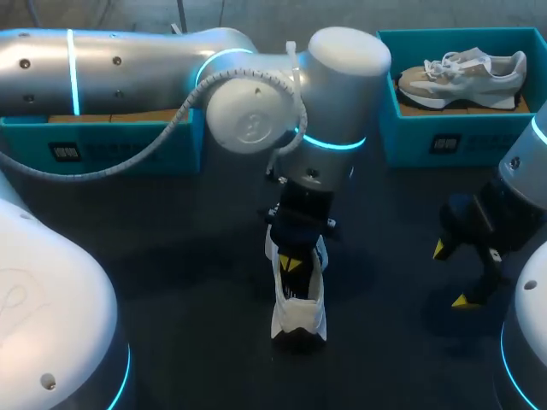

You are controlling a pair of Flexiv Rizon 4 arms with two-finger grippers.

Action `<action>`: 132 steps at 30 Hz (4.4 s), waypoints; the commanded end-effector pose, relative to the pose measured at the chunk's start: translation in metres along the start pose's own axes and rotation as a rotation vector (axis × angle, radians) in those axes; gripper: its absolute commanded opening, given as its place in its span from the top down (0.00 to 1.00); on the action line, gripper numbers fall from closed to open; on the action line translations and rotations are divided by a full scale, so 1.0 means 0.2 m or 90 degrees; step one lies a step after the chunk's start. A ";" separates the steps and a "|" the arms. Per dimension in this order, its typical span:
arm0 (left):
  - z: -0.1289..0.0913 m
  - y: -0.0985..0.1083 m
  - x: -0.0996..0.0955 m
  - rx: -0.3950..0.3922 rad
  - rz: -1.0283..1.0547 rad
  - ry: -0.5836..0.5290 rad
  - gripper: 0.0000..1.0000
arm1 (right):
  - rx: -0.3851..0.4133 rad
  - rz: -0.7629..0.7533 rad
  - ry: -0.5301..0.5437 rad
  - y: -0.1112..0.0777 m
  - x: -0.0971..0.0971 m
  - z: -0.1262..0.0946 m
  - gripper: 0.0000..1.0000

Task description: Take the shoe out of the shoebox, open the shoe tongue, remove and reinsert the insole, then place the shoe into the shoebox

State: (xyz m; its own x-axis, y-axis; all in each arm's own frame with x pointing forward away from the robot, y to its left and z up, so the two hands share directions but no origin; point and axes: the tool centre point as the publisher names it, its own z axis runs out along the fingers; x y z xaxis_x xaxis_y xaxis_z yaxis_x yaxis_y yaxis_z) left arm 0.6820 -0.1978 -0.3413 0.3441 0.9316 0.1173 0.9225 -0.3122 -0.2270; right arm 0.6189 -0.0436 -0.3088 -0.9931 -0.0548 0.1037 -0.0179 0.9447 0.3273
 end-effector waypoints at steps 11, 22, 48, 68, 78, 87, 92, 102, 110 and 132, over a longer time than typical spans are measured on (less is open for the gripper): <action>-0.01 0.00 0.00 0.001 0.001 0.001 1.00 | 0.001 0.001 -0.002 0.00 0.01 0.00 0.00; -0.01 0.00 0.00 0.001 0.001 0.001 1.00 | 0.001 0.001 -0.002 0.00 0.01 0.00 0.00; 0.26 0.04 0.04 -0.038 0.036 0.056 1.00 | 0.001 0.001 -0.002 0.00 0.01 0.00 0.00; 0.41 0.09 -0.06 -0.087 -0.048 -0.074 1.00 | 0.001 0.001 -0.002 0.00 0.01 0.00 0.00; 0.20 0.06 -0.04 -0.137 -0.075 -0.119 1.00 | 0.001 0.001 -0.002 0.00 0.01 0.00 0.00; 0.05 0.04 -0.01 -0.100 0.001 0.017 1.00 | 0.001 0.001 -0.002 0.00 0.01 0.00 0.00; 0.14 0.05 -0.05 -0.080 0.000 0.056 1.00 | 0.001 0.001 -0.002 0.00 0.01 0.00 0.00; 0.30 0.00 -0.08 -0.036 0.009 0.059 1.00 | 0.001 0.001 -0.002 0.00 0.01 0.00 0.00; 0.41 -0.07 -0.07 -0.075 -0.048 -0.007 1.00 | 0.001 0.001 -0.002 0.00 0.01 0.00 0.00; 0.14 -0.11 -0.10 -0.082 -0.046 -0.011 1.00 | 0.001 0.001 -0.002 0.00 0.01 0.00 0.00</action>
State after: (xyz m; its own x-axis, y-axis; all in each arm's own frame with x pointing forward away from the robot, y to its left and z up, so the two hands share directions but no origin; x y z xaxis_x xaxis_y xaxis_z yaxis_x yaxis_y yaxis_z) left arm 0.6476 -0.1941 -0.3620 0.2662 0.9622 0.0585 0.9625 -0.2620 -0.0704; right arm 0.6189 -0.0437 -0.3089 -0.9931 -0.0545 0.1034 -0.0177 0.9447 0.3275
